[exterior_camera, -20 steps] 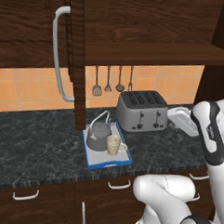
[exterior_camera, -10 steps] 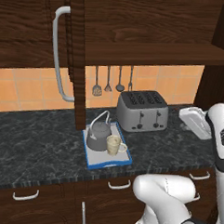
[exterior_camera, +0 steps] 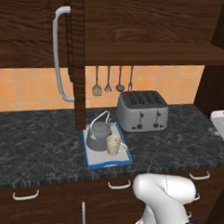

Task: Pick the kettle from the counter and place it on the tray. Then pick the mug from the cabinet and place it on the tray. Then close the cabinet doors.

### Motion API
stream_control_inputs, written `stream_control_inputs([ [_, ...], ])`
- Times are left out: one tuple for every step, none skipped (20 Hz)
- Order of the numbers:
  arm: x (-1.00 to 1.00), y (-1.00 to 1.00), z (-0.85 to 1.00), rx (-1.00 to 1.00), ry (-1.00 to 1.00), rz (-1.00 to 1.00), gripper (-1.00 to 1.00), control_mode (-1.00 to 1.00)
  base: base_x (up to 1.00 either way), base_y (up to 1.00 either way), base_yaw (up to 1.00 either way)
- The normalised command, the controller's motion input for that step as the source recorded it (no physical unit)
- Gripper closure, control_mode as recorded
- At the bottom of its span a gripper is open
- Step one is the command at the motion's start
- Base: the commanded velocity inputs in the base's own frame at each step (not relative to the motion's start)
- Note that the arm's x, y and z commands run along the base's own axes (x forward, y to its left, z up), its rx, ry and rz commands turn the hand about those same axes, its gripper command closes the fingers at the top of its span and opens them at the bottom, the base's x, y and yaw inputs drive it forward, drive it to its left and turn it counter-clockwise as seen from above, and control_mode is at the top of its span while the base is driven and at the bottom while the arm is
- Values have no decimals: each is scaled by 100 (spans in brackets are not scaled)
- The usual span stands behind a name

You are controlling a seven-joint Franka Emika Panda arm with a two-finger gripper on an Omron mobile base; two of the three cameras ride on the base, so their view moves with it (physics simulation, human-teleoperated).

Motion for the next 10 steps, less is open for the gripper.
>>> stream_control_inputs([
  [-52, -60, 39, 7, 1, -14, 100, -100, 0, 0, 0],
  [-55, -60, 42, 8, 0, -12, 100, -100, 0, 0, 0],
  [-57, -66, 41, 8, 1, -11, 100, -100, 0, 0, 0],
  [-59, -74, 39, 8, 1, -11, 100, -100, 0, 0, 0],
  [-64, -76, 38, 9, 0, -10, 100, -100, 0, 0, 0],
  [-59, -76, 27, 10, 0, -9, 100, -100, 0, 0, 0],
  [-48, -74, 8, 7, 0, -5, 100, -100, 0, 0, 0],
  [-38, -51, 0, 4, 0, 0, 100, -100, 0, 0, 0],
  [-23, -15, 0, 0, -1, 0, 100, -100, 0, 0, 0],
  [-24, -4, 0, 0, -3, 1, 100, -100, 0, 0, 0],
])
